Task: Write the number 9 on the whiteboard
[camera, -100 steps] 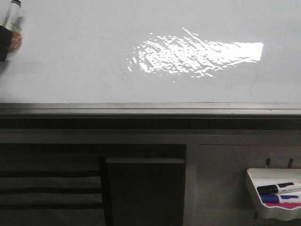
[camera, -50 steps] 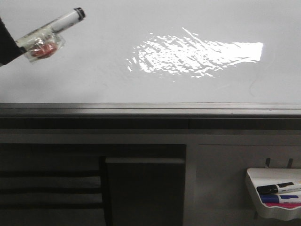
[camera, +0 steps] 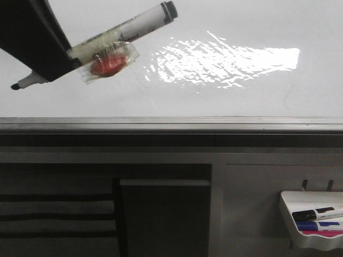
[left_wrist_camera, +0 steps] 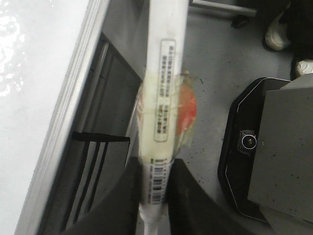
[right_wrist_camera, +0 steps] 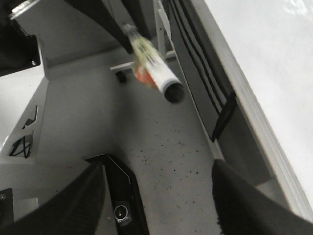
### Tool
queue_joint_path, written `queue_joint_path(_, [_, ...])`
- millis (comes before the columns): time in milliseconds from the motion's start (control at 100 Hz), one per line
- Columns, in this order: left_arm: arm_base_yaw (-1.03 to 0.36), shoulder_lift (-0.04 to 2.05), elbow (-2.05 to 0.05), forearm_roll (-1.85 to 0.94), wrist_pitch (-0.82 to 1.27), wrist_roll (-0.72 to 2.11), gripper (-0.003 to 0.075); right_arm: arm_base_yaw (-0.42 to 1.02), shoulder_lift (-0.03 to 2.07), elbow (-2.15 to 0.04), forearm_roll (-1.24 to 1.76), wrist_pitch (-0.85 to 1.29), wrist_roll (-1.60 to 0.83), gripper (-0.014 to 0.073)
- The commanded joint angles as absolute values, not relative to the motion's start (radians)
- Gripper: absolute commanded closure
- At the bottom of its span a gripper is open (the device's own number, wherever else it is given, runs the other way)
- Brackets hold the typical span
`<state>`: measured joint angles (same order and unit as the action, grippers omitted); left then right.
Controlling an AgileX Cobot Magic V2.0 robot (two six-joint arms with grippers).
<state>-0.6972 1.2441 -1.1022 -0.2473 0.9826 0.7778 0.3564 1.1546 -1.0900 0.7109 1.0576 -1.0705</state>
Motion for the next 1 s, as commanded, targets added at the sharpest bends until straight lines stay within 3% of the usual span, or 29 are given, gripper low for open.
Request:
queue_joint_path(0, [-0.707, 1.215, -1.136, -0.269, 0.938, 0.78, 0.0741, 0.45, 1.179, -1.135, 0.705, 0.939, -1.101, 0.021])
queue_joint_path(200, [-0.707, 1.215, -1.136, -0.269, 0.938, 0.824, 0.0741, 0.581, 1.273, -1.162, 0.673, 0.81, -1.131, 0.021])
queue_joint_path(540, [-0.707, 1.215, -1.136, -0.269, 0.932, 0.901, 0.0741, 0.584, 1.355, -1.173, 0.753, 0.787, -1.151, 0.0221])
queue_joint_path(730, [-0.707, 1.215, -1.136, -0.269, 0.929, 0.911, 0.0741, 0.584, 1.367, -1.173, 0.803, 0.782, -1.193, 0.0372])
queue_joint_path(990, [-0.707, 1.215, -1.136, -0.269, 0.896, 0.911, 0.0741, 0.584, 1.367, -1.173, 0.799, 0.792, -1.198, 0.0503])
